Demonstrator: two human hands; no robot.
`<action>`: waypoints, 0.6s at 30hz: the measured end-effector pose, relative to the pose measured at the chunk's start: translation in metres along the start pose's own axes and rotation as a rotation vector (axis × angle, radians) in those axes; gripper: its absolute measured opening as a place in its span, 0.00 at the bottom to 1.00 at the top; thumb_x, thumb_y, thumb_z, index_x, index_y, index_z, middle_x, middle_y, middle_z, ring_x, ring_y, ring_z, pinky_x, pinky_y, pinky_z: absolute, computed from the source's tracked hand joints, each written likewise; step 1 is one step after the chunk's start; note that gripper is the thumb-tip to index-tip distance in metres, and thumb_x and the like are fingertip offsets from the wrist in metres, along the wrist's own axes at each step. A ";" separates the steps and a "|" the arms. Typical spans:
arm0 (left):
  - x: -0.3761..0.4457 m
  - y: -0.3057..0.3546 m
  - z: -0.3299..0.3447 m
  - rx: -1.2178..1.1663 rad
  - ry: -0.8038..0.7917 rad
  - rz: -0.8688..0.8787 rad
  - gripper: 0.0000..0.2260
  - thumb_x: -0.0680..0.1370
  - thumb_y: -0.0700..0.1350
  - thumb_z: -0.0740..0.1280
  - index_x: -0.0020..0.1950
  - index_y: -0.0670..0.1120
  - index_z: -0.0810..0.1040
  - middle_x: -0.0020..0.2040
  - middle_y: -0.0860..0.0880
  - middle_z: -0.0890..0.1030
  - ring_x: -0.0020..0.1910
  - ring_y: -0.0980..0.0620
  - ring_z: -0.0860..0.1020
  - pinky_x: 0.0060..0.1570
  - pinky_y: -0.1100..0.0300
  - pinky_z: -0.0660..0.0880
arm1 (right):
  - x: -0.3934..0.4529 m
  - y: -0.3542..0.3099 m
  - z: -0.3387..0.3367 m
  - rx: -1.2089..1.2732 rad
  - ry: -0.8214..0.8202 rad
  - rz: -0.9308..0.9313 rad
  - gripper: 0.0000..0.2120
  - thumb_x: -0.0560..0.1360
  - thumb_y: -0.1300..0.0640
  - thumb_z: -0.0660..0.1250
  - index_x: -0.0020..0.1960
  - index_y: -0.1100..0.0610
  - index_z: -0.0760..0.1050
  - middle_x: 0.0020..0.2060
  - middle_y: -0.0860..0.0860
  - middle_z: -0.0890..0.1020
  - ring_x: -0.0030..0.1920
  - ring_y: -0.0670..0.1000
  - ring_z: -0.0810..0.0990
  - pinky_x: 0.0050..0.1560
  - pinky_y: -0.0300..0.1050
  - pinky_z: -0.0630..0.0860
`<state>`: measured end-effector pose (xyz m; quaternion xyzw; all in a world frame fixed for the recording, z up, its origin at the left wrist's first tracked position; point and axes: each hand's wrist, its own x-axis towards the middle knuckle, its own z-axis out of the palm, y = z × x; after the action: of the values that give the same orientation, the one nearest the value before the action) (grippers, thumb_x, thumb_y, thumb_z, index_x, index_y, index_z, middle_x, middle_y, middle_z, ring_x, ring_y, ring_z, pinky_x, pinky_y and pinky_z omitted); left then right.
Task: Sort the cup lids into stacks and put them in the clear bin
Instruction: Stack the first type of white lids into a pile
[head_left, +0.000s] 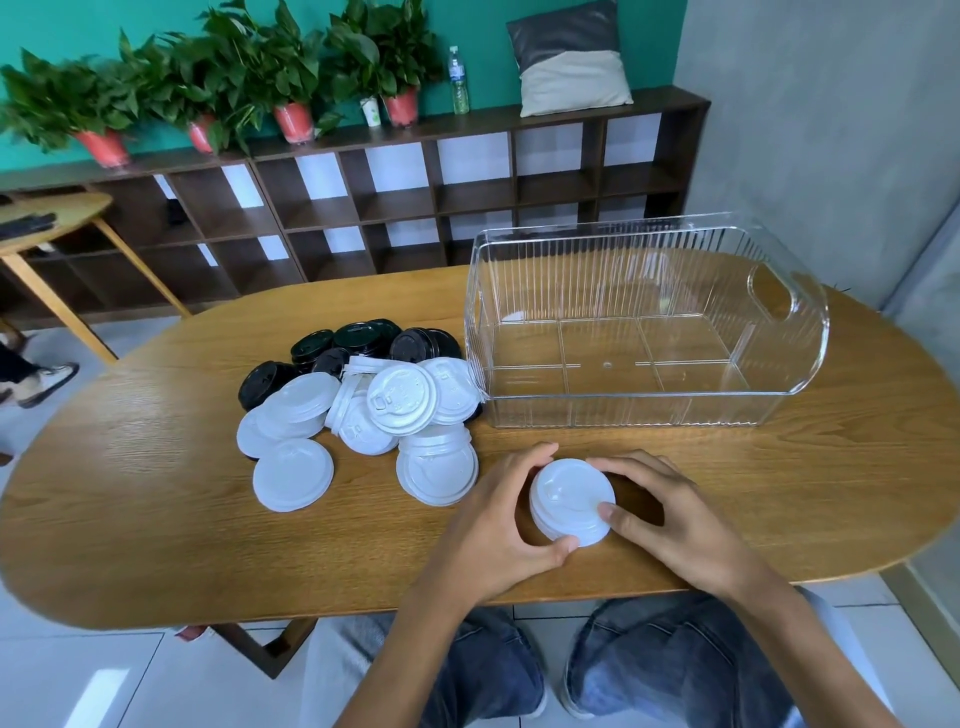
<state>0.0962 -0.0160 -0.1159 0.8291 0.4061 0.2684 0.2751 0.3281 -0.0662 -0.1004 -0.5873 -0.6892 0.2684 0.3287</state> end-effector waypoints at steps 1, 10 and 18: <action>-0.001 0.000 0.000 0.003 -0.004 -0.007 0.40 0.70 0.59 0.76 0.76 0.71 0.58 0.68 0.69 0.69 0.70 0.65 0.69 0.66 0.77 0.60 | -0.001 -0.001 0.001 -0.018 -0.003 0.005 0.20 0.76 0.44 0.67 0.68 0.43 0.74 0.60 0.35 0.77 0.65 0.41 0.70 0.66 0.43 0.68; -0.003 -0.007 0.005 -0.029 0.003 -0.014 0.41 0.70 0.60 0.74 0.76 0.74 0.54 0.73 0.72 0.64 0.75 0.67 0.64 0.66 0.78 0.59 | 0.001 0.000 0.006 -0.135 -0.003 -0.004 0.31 0.69 0.27 0.62 0.69 0.36 0.66 0.61 0.28 0.70 0.66 0.36 0.65 0.63 0.40 0.68; 0.001 -0.006 0.005 -0.065 0.026 0.016 0.41 0.69 0.59 0.75 0.74 0.76 0.54 0.73 0.74 0.63 0.74 0.69 0.63 0.66 0.78 0.59 | 0.004 0.001 0.007 -0.150 0.002 -0.001 0.27 0.69 0.28 0.66 0.65 0.29 0.61 0.61 0.29 0.71 0.65 0.34 0.64 0.62 0.29 0.63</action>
<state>0.0971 -0.0132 -0.1238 0.8192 0.3942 0.2945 0.2945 0.3229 -0.0618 -0.1053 -0.6102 -0.7073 0.2154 0.2847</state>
